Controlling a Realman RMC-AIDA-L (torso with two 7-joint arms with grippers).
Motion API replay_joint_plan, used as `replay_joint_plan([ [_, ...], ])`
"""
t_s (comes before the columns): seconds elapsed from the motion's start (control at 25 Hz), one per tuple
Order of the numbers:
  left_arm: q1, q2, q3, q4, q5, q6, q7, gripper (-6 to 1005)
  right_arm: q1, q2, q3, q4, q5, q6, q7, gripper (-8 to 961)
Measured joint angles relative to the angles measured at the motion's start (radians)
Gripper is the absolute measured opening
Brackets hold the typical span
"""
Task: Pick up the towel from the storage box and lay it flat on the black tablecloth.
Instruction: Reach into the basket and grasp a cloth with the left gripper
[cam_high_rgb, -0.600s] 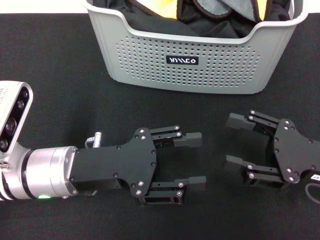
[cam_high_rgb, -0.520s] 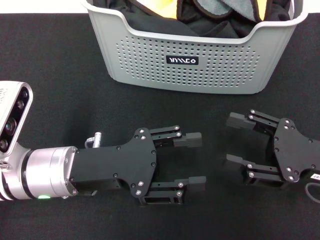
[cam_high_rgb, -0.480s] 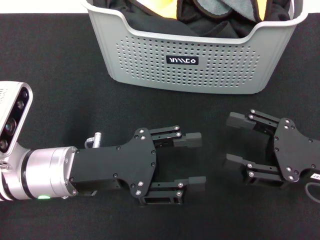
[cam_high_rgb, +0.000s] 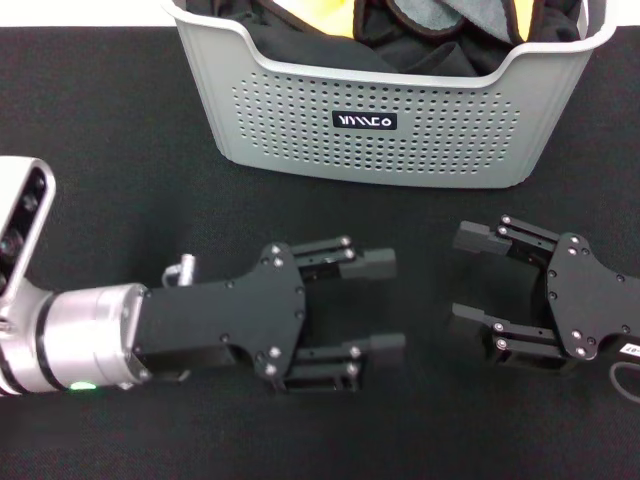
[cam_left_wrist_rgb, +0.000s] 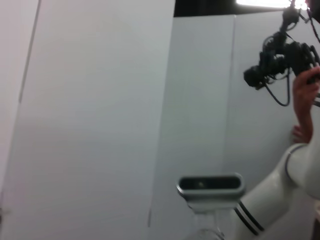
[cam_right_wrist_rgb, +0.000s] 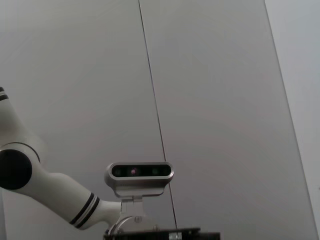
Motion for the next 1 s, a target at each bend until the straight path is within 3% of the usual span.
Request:
replay_joint_plan([
  [0.28, 0.009, -0.009, -0.235, 0.021, -0.016, 0.154, -0.017, 696, -0.012, -0.002, 0.002, -0.002, 0.011, 0.004, -0.025, 775],
  [0.52, -0.043, -0.021, -0.359, 0.114, -0.036, 0.148, -0.130, 696, -0.010, -0.006, 0.004, -0.043, 0.024, -0.010, -0.054, 775],
  [0.68, -0.119, -0.025, -0.369, 0.148, -0.032, 0.036, -0.161, 695, -0.008, -0.006, 0.004, -0.061, 0.026, -0.039, -0.064, 774],
  [1.0, -0.253, -0.057, -0.324, 0.179, 0.046, -0.275, -0.175, 695, -0.013, -0.005, 0.016, -0.101, 0.027, -0.066, -0.090, 774],
])
